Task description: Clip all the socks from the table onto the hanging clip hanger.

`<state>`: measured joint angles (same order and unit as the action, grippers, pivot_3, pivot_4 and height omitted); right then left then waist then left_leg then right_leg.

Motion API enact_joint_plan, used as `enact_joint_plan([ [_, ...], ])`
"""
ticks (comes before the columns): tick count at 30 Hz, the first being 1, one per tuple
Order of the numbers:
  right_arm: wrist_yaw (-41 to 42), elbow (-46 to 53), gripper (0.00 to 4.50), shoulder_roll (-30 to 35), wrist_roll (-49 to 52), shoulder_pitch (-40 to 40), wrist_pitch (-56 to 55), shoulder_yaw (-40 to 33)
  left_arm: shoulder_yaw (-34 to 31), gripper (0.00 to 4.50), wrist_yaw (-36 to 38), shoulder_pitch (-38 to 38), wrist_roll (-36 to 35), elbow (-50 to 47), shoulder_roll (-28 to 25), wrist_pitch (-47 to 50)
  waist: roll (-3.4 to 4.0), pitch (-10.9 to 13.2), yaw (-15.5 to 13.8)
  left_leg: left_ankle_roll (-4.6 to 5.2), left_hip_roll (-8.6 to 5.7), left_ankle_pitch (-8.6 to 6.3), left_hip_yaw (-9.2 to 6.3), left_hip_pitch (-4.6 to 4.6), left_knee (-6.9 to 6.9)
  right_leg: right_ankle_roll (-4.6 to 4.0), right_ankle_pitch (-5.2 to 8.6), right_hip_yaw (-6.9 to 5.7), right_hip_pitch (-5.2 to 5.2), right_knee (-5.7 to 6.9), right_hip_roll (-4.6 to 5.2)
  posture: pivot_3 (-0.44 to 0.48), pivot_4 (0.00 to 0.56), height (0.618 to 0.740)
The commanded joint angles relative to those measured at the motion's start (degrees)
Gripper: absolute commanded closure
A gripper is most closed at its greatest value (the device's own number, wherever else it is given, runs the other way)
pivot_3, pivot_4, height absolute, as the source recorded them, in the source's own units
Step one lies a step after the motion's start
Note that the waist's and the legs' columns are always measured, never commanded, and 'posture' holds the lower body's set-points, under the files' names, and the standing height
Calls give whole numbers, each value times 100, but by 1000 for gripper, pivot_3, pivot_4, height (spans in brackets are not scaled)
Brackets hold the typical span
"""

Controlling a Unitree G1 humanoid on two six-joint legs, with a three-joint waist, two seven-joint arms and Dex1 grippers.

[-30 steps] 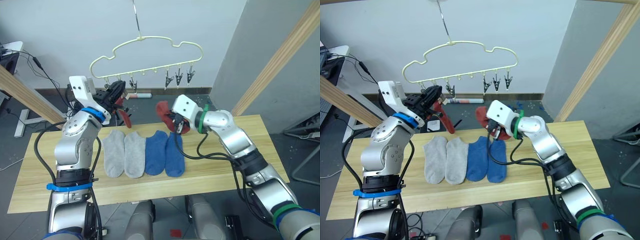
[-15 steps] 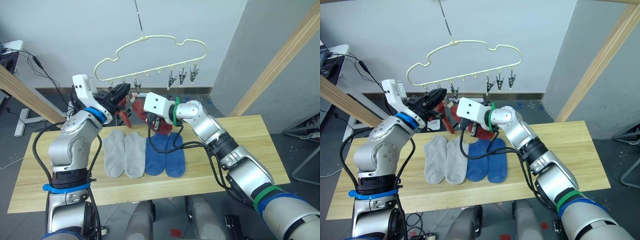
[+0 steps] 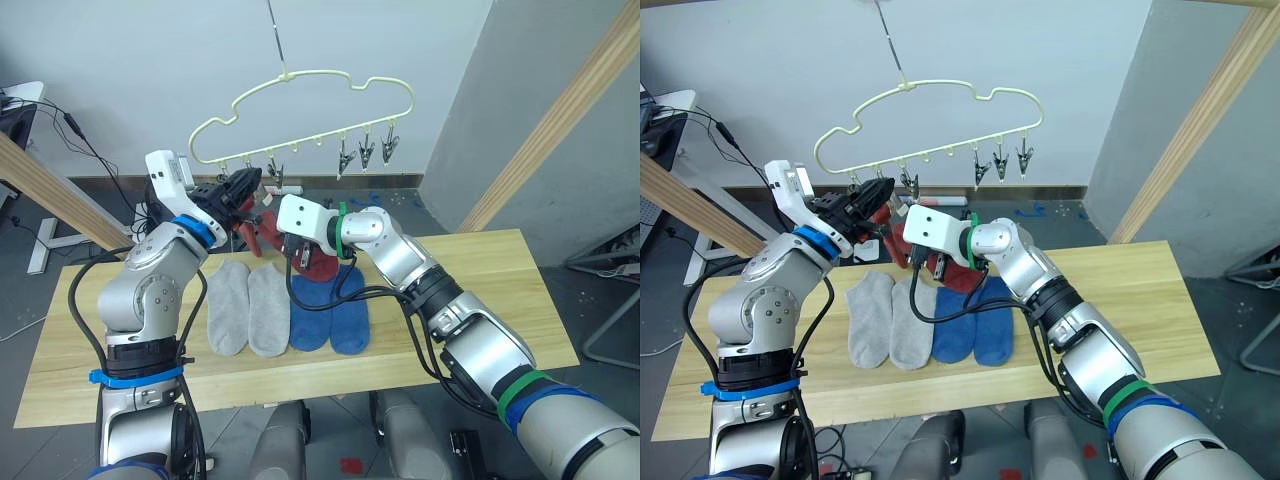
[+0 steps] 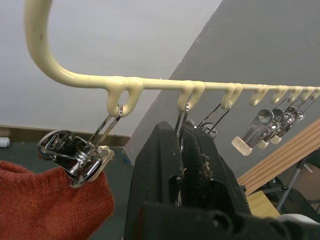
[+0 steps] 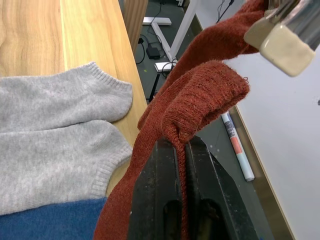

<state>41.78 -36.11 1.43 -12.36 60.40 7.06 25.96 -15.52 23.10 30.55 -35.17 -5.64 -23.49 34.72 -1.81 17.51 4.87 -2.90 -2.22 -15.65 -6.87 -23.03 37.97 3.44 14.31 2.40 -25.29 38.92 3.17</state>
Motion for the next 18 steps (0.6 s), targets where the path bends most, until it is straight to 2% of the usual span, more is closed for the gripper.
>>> enact_joint_plan([
  [1, -124, 271, 4466, -95, 37, 249, -119, -178, -28, 4500, -22, -107, -31, -210, -11, 28, 0, 0, 1, 0, 0, 0, 0, 0, 0, 0, 0, 0, 0, 0, 0, -45, 299, 740],
  [16, -102, 440, 4466, -223, 230, 201, 0, -450, -42, 4500, -49, -266, -54, -255, -38, 152, 0, 0, 8, 0, 1, 0, 0, 1, 0, -1, 0, 0, 0, 1, 0, -47, 299, 740],
  [18, -104, 440, 4500, -229, 236, 201, -4, -465, -49, 3788, -64, -282, -63, -271, -41, 177, 0, 0, 8, 0, 1, 0, 0, 1, 0, -1, -1, 0, 0, 2, 0, -46, 298, 740],
])
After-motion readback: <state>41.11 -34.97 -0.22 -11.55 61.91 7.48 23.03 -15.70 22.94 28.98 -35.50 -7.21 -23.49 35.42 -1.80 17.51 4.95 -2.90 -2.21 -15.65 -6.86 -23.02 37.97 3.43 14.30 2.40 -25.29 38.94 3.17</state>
